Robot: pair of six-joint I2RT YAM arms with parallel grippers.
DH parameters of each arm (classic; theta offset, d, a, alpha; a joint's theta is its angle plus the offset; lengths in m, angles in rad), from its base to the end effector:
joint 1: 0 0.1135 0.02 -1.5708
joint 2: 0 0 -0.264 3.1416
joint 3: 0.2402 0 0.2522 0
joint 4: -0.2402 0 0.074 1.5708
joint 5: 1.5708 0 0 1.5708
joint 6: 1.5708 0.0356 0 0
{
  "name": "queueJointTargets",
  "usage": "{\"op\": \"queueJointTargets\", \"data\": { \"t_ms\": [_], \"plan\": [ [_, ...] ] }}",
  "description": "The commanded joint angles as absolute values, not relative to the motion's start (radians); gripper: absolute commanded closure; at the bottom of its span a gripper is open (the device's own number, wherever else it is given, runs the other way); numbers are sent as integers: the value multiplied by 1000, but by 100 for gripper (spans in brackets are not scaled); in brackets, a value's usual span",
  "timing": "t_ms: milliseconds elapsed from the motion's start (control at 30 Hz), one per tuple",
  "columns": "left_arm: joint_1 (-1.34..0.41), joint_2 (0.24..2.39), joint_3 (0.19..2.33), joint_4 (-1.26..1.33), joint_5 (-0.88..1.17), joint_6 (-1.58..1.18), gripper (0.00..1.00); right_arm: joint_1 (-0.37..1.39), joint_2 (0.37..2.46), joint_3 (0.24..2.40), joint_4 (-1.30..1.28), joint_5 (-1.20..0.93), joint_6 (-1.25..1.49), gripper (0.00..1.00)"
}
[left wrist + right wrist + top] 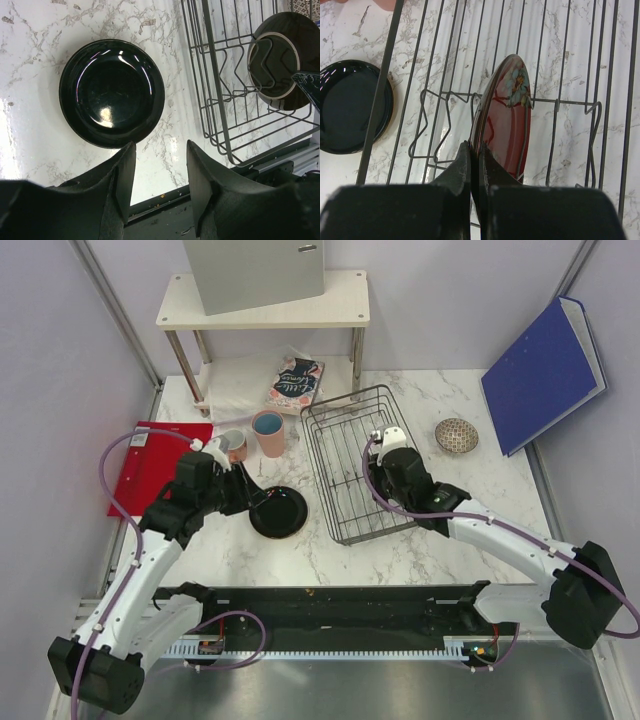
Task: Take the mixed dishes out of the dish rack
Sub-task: Pick up the plate from the dish rack.
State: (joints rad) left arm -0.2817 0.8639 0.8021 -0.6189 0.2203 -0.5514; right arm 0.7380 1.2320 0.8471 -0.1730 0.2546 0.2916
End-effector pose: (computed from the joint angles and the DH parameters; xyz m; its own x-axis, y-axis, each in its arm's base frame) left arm 0.1719 -0.0579 0.2906 -0.7425 -0.3173 -0.5899 0.0533 0.8499 -0.5243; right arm 0.2086 0.1776 0.2687 -0.5169 -0.0940 -0.8509 -0.3596 0.9258 0.1162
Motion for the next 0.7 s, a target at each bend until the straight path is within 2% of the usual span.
{"op": "queueJointTargets", "data": {
  "t_ms": [0,367,667],
  "plan": [
    [-282,873,796,-575,250,-537,49,746,1173,891,-195,222,229,100],
    [-310,954,801,-494,290,-592,51,746,1196,770,-117,207,290,100],
    [-481,1046,821,-358,224,-670,46,746,1244,721,-37,163,325,100]
  ]
}}
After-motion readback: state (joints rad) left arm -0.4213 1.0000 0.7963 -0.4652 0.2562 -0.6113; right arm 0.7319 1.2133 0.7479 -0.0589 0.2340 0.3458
